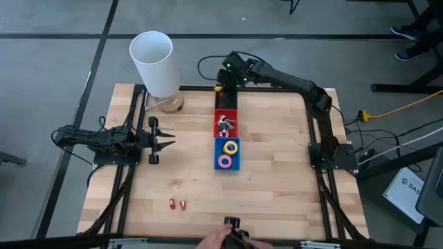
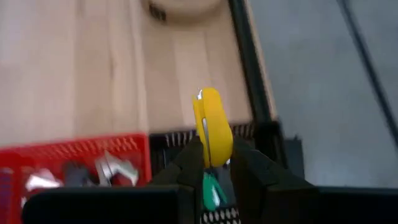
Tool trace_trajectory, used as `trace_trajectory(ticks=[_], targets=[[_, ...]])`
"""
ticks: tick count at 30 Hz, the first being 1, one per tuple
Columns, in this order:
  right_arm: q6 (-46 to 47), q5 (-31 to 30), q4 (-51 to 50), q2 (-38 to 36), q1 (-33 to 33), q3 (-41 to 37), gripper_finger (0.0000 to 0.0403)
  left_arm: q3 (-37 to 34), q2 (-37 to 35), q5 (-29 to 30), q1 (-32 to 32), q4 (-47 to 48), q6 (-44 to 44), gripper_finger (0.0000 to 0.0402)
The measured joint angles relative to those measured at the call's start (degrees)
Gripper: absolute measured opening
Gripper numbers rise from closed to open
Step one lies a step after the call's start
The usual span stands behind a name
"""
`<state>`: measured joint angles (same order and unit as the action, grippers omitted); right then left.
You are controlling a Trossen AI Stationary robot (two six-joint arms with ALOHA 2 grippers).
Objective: Pick and place Stapler, Stapler remover, tape
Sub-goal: Put the yellow stapler into the black bin
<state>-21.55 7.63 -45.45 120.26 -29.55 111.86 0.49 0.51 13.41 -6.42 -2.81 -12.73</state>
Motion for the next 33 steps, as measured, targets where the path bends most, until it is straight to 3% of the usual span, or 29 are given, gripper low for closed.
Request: trace_trajectory(ticks=[9,14,25,33], targets=[[-0.4,-0.5,7.4,2.0,-2.1,-11.4,0.0060,0.0,0.0,0.0,0.0,0.0,0.0,0.0093],[0.1,-0.6,11.7,2.0,-2.3,-16.4,0.0080,0.0,0.0,0.0,0.0,0.0,0.0,0.0095],[4.2,-0.7,14.6,2.0,-2.3,-17.6,0.0118,0.0,0.0,0.0,0.0,0.0,0.0,0.0091],[9.2,-5.5,15.7,2.0,-2.1,-17.6,0.0151,0.0,0.0,0.0,0.0,0.0,0.0,0.0092]])
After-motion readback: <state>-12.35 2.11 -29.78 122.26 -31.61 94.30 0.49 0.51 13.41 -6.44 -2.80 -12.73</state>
